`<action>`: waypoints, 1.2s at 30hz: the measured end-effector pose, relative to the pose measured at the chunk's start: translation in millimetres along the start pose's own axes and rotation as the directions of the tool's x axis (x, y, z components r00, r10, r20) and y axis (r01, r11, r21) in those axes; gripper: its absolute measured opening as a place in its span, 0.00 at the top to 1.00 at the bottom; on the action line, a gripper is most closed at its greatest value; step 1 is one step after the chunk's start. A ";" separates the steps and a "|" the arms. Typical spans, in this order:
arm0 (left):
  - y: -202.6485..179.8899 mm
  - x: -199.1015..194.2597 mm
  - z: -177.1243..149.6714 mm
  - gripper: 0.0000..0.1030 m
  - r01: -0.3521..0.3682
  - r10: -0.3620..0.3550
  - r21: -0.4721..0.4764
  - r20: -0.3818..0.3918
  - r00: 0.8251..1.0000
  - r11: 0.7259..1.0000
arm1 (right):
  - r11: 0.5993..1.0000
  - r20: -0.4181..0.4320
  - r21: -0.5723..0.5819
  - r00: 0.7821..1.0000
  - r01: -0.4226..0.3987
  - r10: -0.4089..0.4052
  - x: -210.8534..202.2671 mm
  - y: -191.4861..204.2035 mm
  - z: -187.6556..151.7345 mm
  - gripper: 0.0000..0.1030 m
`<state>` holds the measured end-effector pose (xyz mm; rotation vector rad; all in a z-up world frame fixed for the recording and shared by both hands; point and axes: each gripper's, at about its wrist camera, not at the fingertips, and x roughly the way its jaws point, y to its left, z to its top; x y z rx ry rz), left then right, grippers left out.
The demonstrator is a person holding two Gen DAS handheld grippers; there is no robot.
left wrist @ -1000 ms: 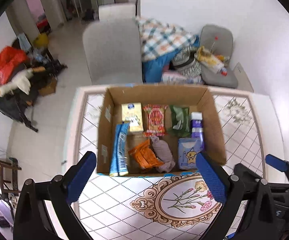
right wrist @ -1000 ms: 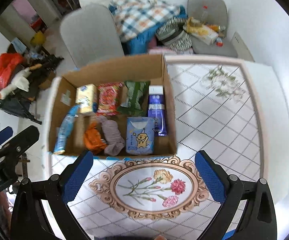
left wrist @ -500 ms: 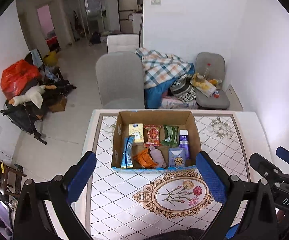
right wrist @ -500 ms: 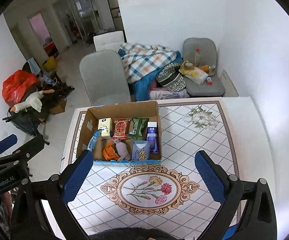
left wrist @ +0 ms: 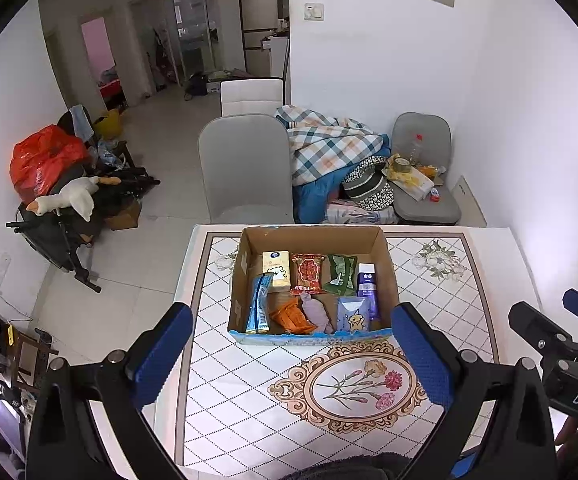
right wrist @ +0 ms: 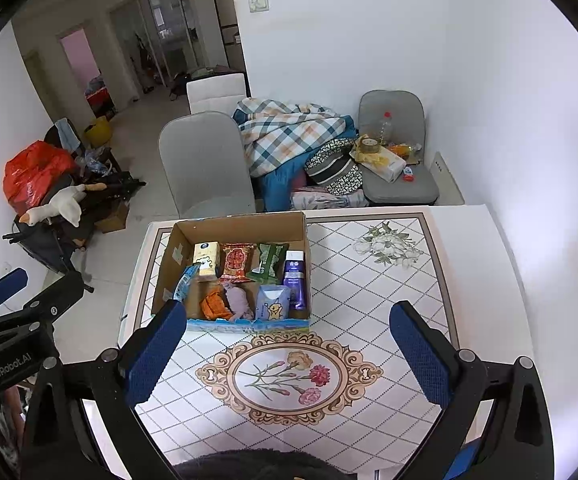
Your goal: Organize soft objects
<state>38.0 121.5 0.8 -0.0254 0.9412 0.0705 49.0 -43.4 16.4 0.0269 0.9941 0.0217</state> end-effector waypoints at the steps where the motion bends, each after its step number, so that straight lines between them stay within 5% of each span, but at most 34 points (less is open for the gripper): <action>1: -0.4 -1.0 -0.9 0.01 -0.002 0.002 0.000 0.000 1.000 1.000 | 1.000 0.001 0.001 1.000 -0.001 0.001 -1.6 -0.8 -0.5 0.00; 36: 0.1 10.6 -7.2 0.01 -0.010 0.009 -0.016 -0.047 0.999 1.000 | 1.000 -0.018 -0.011 1.000 0.021 -0.021 5.3 -2.8 2.4 0.00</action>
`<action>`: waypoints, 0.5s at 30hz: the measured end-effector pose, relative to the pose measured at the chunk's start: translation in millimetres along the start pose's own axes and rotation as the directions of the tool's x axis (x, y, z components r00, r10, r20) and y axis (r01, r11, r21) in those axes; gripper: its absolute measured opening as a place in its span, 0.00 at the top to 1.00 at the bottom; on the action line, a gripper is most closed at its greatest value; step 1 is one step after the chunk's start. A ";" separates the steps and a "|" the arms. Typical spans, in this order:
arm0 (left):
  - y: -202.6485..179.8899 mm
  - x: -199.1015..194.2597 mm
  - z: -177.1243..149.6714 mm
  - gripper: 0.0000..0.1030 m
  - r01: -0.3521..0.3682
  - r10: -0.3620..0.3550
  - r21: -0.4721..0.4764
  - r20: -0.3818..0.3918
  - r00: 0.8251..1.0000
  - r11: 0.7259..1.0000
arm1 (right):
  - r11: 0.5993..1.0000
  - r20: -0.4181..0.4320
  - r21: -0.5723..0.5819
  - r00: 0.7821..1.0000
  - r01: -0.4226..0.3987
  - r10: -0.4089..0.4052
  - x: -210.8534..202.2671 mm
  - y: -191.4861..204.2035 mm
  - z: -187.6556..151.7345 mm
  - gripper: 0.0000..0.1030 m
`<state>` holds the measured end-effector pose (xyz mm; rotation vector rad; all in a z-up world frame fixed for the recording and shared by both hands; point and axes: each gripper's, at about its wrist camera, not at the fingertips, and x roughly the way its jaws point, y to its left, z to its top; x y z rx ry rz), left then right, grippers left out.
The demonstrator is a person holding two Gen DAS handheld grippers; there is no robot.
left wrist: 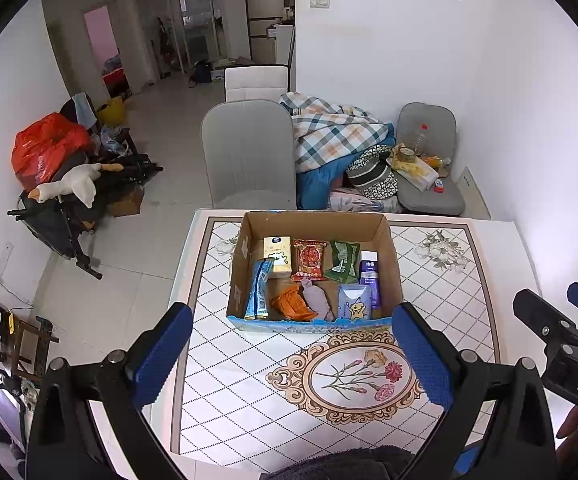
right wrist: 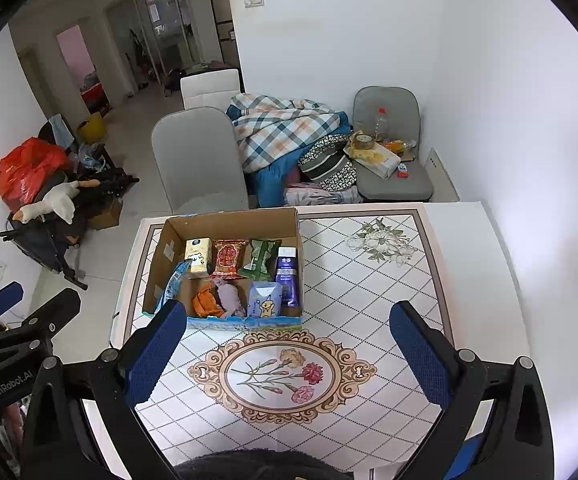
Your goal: Organize soft objects
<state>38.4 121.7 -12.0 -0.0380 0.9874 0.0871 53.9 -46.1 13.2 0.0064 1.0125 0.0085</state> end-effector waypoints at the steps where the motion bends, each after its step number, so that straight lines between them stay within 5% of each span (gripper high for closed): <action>1: -0.1 -0.6 -0.3 0.01 0.002 -0.002 0.000 0.001 1.000 1.000 | 1.000 0.000 0.001 1.000 -0.002 0.002 0.7 -0.5 -0.2 0.00; 15: -3.0 2.4 -1.4 0.01 -0.007 0.007 -0.001 0.000 1.000 1.000 | 1.000 -0.001 0.002 1.000 0.003 -0.003 1.4 1.3 0.6 0.00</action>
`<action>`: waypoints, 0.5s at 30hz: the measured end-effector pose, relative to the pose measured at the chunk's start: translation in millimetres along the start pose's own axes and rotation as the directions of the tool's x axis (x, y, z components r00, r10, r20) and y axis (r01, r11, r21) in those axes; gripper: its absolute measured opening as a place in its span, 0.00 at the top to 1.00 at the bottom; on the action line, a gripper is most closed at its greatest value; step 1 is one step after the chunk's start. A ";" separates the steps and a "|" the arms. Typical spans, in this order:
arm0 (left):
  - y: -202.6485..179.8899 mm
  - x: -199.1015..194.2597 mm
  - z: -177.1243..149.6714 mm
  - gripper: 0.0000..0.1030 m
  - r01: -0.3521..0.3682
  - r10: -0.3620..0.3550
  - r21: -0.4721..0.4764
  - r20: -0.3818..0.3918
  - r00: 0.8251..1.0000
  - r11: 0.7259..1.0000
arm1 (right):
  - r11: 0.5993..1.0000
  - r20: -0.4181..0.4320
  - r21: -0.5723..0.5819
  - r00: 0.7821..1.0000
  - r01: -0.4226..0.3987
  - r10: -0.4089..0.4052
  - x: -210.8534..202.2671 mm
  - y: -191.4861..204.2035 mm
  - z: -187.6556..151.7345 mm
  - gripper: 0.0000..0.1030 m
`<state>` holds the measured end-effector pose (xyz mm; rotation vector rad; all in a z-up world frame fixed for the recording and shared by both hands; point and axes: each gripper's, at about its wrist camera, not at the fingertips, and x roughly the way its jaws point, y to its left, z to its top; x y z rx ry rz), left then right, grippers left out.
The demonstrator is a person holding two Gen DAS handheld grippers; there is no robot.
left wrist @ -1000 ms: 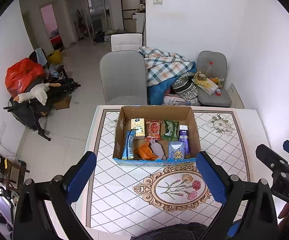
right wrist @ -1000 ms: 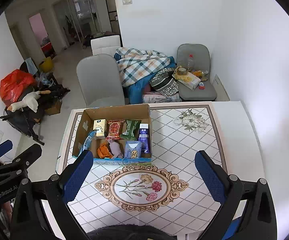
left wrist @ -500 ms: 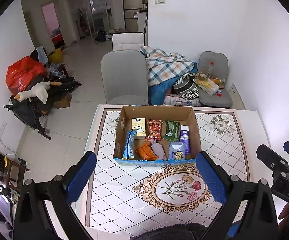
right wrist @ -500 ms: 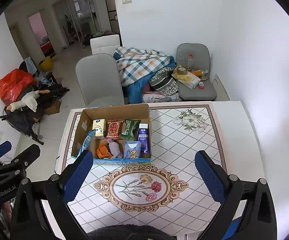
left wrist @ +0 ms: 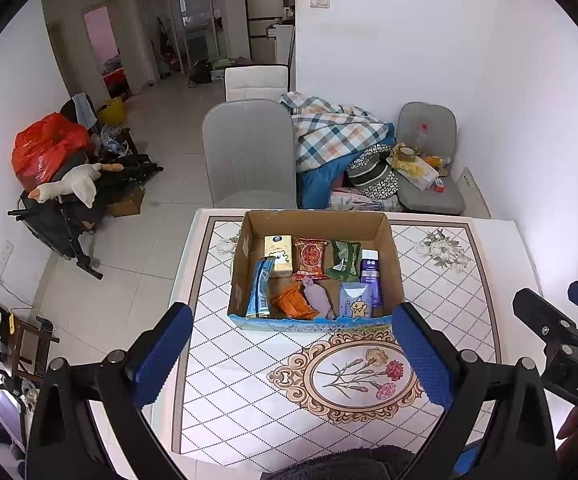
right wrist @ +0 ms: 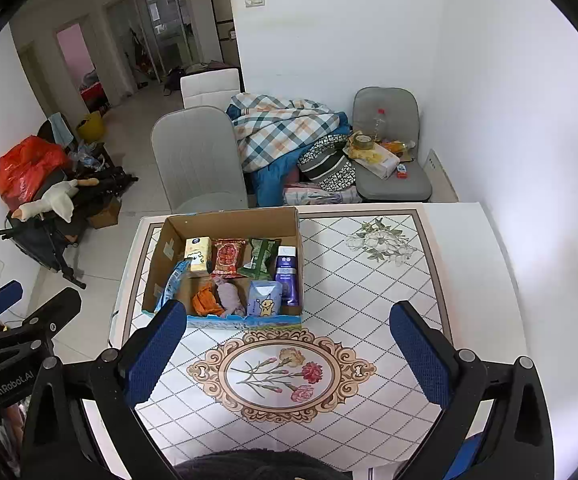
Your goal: Organize soft objects
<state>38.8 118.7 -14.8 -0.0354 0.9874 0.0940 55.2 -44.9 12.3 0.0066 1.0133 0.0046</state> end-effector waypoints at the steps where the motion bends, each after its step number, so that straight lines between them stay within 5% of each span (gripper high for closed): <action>1: 0.2 0.0 0.1 0.01 0.001 -0.001 0.000 -0.001 1.000 1.000 | 1.000 -0.002 0.000 1.000 -0.001 0.001 0.7 -0.1 0.0 0.00; 15: -1.0 0.2 -3.7 0.01 -0.005 0.005 -0.002 0.000 1.000 1.000 | 0.999 0.013 -0.002 0.999 0.040 -0.040 6.0 -2.1 -6.1 0.00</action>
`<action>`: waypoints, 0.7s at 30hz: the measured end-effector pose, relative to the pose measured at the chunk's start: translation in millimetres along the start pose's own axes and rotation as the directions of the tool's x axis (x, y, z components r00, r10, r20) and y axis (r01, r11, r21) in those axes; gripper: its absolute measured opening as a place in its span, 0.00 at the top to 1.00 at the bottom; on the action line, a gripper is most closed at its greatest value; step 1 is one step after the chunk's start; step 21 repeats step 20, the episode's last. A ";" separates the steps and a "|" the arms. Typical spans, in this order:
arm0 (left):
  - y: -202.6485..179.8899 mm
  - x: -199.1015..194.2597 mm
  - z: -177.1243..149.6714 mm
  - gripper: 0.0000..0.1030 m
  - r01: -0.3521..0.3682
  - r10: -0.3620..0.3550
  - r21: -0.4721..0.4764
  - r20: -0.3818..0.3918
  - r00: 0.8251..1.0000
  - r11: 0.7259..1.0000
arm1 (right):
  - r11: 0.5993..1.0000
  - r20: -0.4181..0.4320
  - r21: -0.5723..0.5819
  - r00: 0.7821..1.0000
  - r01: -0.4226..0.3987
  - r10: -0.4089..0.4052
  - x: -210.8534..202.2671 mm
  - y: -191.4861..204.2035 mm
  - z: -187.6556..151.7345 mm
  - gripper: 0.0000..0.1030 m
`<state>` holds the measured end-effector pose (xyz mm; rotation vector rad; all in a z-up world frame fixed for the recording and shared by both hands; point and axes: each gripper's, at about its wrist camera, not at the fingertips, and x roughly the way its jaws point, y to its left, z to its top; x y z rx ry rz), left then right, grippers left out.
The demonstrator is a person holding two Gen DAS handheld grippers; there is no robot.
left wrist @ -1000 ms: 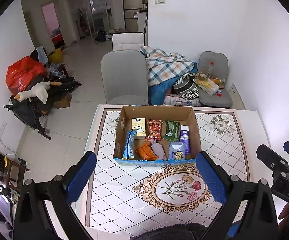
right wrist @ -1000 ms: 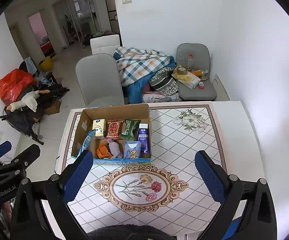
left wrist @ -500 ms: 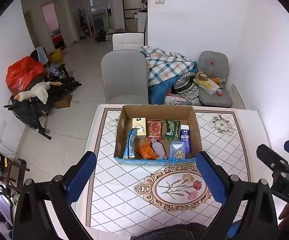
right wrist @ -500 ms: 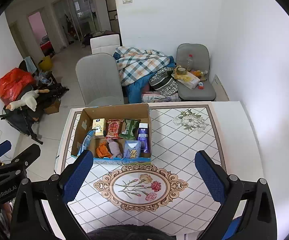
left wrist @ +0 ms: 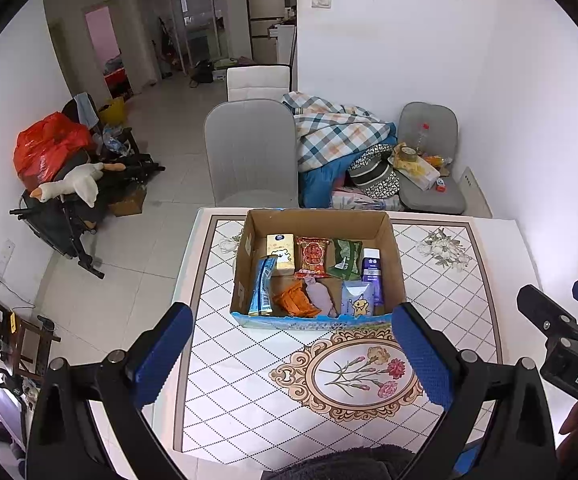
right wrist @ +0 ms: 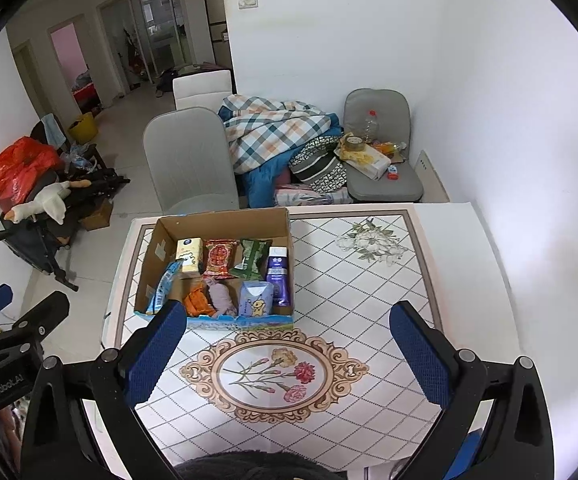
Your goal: Organize soft objects
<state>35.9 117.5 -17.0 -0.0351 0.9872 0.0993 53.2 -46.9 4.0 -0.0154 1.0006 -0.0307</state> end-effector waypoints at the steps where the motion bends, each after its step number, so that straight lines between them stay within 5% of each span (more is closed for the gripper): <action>1: 0.5 -0.6 0.0 0.01 0.000 0.000 0.001 -0.001 1.000 1.000 | 1.000 0.003 -0.002 1.000 0.004 -0.004 -1.8 0.0 -0.8 0.00; 21: 0.1 -10.6 -7.9 0.01 0.000 0.000 -0.012 0.013 1.000 1.000 | 1.000 0.018 -0.002 0.999 0.029 -0.029 -10.2 0.3 -5.7 0.00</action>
